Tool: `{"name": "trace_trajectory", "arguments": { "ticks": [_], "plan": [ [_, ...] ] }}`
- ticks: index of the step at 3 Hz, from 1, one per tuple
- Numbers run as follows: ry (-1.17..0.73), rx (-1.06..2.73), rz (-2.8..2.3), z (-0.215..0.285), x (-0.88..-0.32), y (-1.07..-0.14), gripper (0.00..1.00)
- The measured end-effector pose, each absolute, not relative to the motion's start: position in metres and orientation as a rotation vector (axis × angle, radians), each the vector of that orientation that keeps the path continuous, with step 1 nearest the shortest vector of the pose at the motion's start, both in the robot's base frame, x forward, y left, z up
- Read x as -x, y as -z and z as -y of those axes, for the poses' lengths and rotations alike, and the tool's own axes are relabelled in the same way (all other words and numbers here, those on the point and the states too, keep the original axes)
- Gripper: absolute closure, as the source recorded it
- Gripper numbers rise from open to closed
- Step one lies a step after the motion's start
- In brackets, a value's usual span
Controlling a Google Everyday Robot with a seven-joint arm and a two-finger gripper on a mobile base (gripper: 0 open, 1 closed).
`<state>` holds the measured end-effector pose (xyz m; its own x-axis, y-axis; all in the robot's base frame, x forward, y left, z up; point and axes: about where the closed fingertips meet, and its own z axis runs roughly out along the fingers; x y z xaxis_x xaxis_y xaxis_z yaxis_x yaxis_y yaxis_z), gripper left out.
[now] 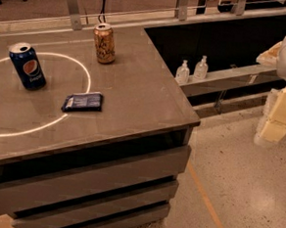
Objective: Pick rxbar blueberry
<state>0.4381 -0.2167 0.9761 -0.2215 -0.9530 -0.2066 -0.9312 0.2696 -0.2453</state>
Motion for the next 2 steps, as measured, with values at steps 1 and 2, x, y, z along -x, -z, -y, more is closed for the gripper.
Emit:
{"name": "trace_trajectory", "arguments": {
  "ticks": [1, 2],
  "plan": [
    [0.098, 1.725, -2.232, 0.217, -0.438, -0.976, 0.0],
    [0.014, 1.759, -2.145, 0.191, -0.444, -0.978, 0.0]
  ]
}}
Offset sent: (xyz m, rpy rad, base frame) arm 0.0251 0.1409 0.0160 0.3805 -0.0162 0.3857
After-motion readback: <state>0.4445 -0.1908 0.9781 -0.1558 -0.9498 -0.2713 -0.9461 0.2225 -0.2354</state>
